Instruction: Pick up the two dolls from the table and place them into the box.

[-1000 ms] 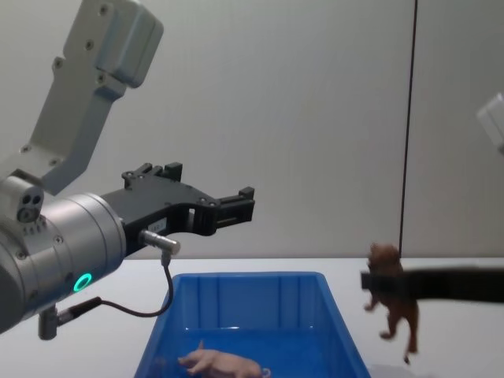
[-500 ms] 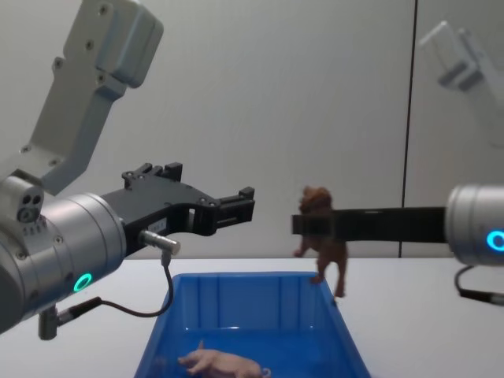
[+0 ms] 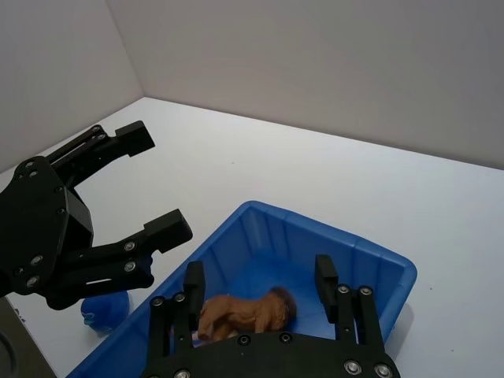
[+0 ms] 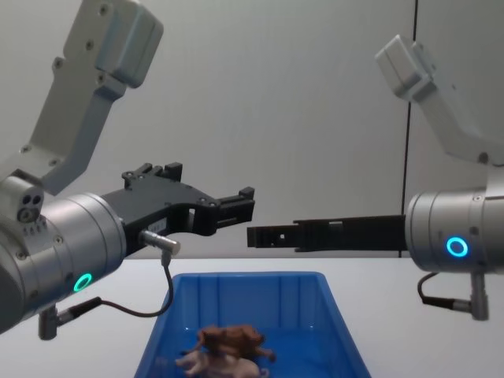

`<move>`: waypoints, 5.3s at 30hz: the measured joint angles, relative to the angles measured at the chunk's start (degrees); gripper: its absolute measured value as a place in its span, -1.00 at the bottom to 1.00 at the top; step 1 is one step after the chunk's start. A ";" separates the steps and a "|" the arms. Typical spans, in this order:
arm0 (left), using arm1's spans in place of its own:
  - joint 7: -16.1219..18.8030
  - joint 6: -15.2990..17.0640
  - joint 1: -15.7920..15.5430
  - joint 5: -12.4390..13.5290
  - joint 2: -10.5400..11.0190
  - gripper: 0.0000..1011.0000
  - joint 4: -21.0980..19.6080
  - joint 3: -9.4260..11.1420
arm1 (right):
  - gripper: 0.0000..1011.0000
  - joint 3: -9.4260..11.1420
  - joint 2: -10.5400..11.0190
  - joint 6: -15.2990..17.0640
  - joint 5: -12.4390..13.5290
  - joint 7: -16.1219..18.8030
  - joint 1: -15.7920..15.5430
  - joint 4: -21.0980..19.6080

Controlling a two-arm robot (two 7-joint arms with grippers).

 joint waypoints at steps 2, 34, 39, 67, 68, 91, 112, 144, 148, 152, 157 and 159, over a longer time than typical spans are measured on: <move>0.00 0.00 0.00 0.00 0.00 0.98 0.00 0.00 | 0.70 0.00 0.10 -0.16 -0.08 0.11 -0.01 0.03; 0.54 0.80 0.60 0.62 0.62 0.98 -0.81 -0.24 | 0.98 5.38 10.98 -6.36 1.68 0.75 -9.07 -6.24; 2.95 2.77 2.30 0.71 2.03 0.98 -2.87 -0.71 | 0.98 5.67 11.63 -6.69 1.81 0.74 -9.64 -6.60; 15.39 13.17 16.61 -9.23 12.33 0.98 -12.21 -3.68 | 0.98 6.17 12.67 -7.26 2.05 0.66 -10.60 -7.18; 15.36 13.19 16.76 -9.37 12.40 0.98 -12.14 -3.71 | 0.98 6.17 12.67 -7.26 2.05 0.66 -10.61 -7.18; 9.67 10.90 15.75 -9.91 9.56 0.98 -3.16 -3.95 | 0.98 6.22 12.77 -7.31 2.05 0.67 -10.70 -7.24; 7.86 11.20 13.81 -7.51 8.05 0.09 -0.49 -4.94 | 0.98 6.22 12.78 -7.30 2.05 0.67 -10.70 -7.24; -5.94 7.32 -1.16 6.04 -2.67 -0.32 2.00 -3.35 | 0.98 6.22 12.78 -7.30 2.05 0.66 -10.70 -7.24; -7.06 7.30 -1.98 6.67 -3.55 -0.36 2.65 -2.98 | 0.98 6.22 12.78 -7.30 2.05 0.67 -10.70 -7.24; -8.21 7.47 -2.77 7.32 -4.48 -0.40 3.42 -2.55 | 0.98 6.22 12.78 -7.30 2.05 0.66 -10.70 -7.24; -9.18 8.02 -3.29 7.78 -5.19 -0.28 4.16 -2.20 | 0.98 6.21 12.78 -7.30 2.05 0.67 -10.70 -7.24; -9.56 8.39 -3.43 7.93 -5.42 -0.14 4.48 -2.08 | 0.98 6.22 12.78 -7.30 2.05 0.66 -10.70 -7.24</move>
